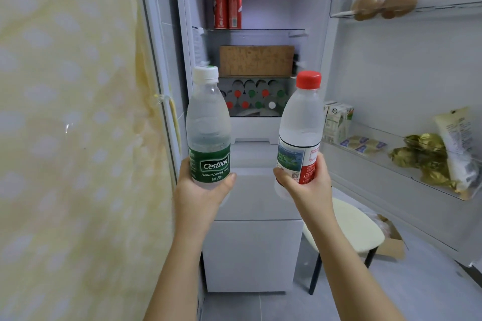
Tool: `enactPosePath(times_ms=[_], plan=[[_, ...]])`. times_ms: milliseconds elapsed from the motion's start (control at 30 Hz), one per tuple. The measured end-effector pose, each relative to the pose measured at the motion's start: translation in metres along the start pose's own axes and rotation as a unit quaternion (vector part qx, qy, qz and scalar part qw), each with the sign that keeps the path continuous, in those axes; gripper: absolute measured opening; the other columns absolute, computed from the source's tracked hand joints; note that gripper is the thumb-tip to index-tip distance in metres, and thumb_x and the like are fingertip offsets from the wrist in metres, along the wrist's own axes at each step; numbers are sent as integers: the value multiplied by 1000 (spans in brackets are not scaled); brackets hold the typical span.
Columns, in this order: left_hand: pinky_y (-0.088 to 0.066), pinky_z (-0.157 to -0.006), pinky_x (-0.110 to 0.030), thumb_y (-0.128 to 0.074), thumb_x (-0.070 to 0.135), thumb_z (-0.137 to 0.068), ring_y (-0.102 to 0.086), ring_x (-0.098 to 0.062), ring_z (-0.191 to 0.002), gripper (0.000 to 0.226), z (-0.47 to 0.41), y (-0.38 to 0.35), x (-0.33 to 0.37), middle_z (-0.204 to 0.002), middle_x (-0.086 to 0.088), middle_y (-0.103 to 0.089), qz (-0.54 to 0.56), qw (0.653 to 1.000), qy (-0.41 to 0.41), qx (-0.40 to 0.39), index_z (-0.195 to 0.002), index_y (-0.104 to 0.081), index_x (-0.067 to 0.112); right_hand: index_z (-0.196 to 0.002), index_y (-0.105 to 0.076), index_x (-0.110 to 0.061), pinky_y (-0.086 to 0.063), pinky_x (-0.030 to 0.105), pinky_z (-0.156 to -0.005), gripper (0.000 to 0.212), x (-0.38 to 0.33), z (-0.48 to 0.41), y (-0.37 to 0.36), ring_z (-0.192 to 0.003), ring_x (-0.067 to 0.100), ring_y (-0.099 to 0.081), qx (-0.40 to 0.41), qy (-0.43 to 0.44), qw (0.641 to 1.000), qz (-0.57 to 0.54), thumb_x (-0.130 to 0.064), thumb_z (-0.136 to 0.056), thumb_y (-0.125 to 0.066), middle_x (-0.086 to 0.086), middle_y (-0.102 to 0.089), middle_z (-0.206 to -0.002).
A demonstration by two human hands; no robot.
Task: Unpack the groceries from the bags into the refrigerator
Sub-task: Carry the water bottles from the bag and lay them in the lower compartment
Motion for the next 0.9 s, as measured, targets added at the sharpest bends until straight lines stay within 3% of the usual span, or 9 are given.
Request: enactPosePath(times_ms=[167, 267, 433, 567, 800, 900], plan=[[-47, -73, -21, -89, 31, -61, -62, 8, -85, 53, -30, -28, -6, -92, 23, -65, -1, 1000, 5, 5, -98, -52, 40, -119, -54, -19, -52, 15, -72, 53, 16, -43, -4, -88, 4, -66, -5, 4, 1000, -16, -8, -75, -82, -6, -68, -103], [-51, -79, -27, -84, 43, -54, -65, -3, -92, 59, -46, -45, -13, -95, 22, -66, -9, 1000, 11, 16, -104, -53, 40, -120, -54, -17, -52, 14, -71, 53, 31, -69, -5, -87, 4, -66, -9, 3, 1000, -21, -7, -75, -81, -3, -68, -104], [-48, -77, -24, -86, 20, -66, -62, 3, -92, 57, -66, -71, -23, -95, 23, -63, -19, 999, 14, 27, -109, -52, 35, -123, -53, -19, -54, 19, -74, 58, 60, -105, -5, -92, 9, -68, -26, -10, 999, -26, -11, -74, -83, -2, -68, -107], [-45, -73, -15, -86, 19, -67, -59, 14, -85, 56, -78, -85, -30, -94, 24, -62, -31, 999, 18, 35, -107, -51, 37, -121, -54, -21, -53, 19, -73, 56, 81, -126, -8, -91, 10, -68, -37, -19, 999, -29, -14, -74, -83, -4, -69, -104], [-46, -76, -17, -87, 20, -67, -60, 8, -92, 60, -98, -99, -49, -99, 23, -63, -36, 997, 31, 56, -116, -53, 28, -123, -53, -23, -54, 18, -74, 58, 104, -153, -21, -91, 5, -67, -61, -28, 997, -24, -16, -74, -84, -7, -68, -106], [-45, -75, -14, -87, 21, -67, -58, 11, -92, 61, -112, -108, -60, -100, 24, -62, -37, 997, 36, 50, -116, -52, 29, -116, -52, -35, -53, 13, -73, 56, 113, -164, -27, -91, 0, -66, -65, -26, 997, -12, -16, -74, -84, -13, -66, -104]])
Point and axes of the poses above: each hand's wrist, its own z-axis away from the middle knuckle, its own y-axis out of the back of the hand, x = y × z, the point moved 10 cm from there along -z, towards the middle knuckle
